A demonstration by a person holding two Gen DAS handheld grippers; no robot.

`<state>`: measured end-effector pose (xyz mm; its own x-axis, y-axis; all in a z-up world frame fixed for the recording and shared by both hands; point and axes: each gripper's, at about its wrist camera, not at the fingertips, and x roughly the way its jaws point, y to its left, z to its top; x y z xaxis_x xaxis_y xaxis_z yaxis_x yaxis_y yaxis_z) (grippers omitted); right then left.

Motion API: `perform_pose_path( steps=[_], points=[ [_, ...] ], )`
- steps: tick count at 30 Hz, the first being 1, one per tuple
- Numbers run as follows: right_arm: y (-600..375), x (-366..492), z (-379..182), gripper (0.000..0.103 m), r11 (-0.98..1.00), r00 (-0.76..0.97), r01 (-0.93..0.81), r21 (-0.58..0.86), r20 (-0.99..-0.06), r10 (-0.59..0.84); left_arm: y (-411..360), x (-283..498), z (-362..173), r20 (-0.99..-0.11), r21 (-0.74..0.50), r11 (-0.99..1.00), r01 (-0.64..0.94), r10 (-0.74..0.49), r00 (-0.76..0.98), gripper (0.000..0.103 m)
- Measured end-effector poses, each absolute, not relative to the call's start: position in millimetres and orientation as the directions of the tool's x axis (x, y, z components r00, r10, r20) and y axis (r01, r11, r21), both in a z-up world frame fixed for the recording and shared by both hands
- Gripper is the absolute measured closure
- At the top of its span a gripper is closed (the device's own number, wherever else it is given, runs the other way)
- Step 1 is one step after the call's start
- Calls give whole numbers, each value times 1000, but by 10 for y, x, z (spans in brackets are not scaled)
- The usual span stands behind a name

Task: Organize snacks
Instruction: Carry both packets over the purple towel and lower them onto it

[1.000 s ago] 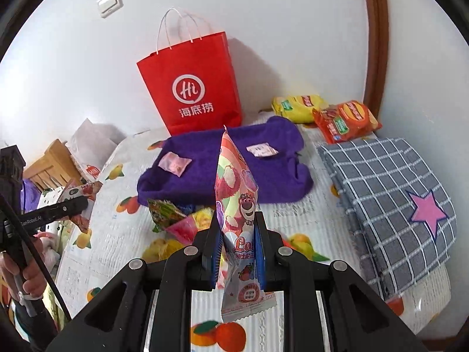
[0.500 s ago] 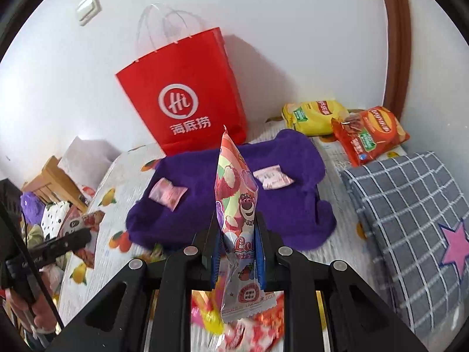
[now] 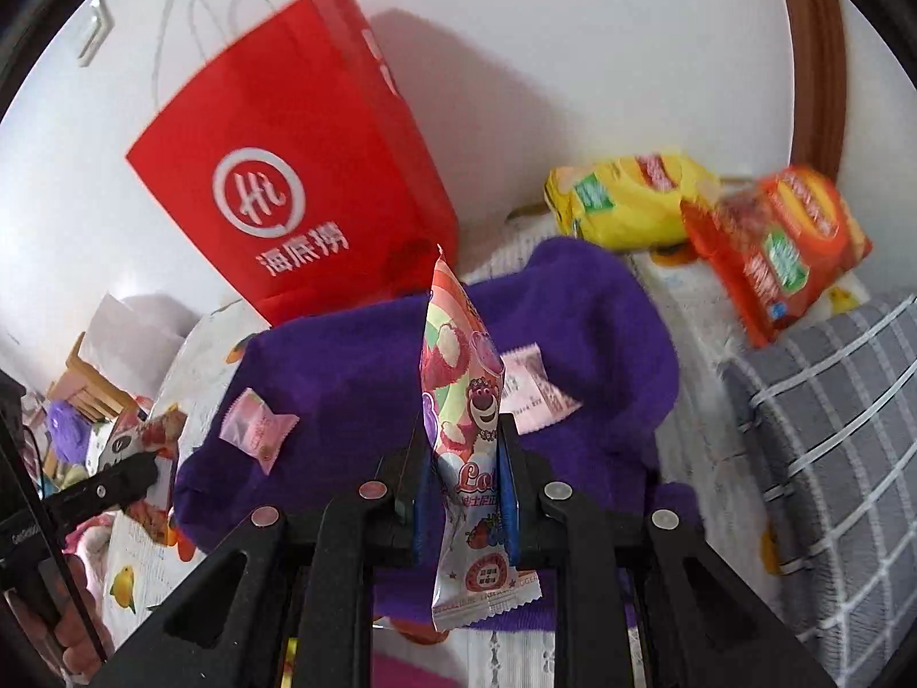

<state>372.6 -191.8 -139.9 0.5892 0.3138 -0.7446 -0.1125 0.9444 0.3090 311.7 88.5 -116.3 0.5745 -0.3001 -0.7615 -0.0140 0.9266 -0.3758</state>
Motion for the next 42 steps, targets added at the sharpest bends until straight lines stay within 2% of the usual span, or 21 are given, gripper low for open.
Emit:
perform_pose_path(
  steps=[10,19,28,34,38,42],
  points=[
    [-1928,3744,-1668,83,927,558,-114,358,-749,358,892,3344,-1571,-774,-422,904,-66,-322,545,44],
    [-1968,3752,-1716,83,923,555,-94,374,-750,360,840,3342,-1653,-757,-459,887,-52,-360,545,44],
    [-1941,3803,-1812,81,933,537,-83,349,-773,337,791,3303,-1659,-767,-410,910,-54,-312,561,44],
    [-1897,3807,-1824,76,945,534,-88,315,-786,312,795,3346,-1713,-771,-411,910,-63,-310,557,44],
    [-1944,3781,-1773,58,941,556,-89,328,-767,320,822,3361,-1745,-774,-424,903,-72,-319,546,44],
    [-1990,3755,-1713,55,938,589,-95,332,-741,322,821,3377,-1789,-784,-417,906,-78,-314,536,43]
  ],
)
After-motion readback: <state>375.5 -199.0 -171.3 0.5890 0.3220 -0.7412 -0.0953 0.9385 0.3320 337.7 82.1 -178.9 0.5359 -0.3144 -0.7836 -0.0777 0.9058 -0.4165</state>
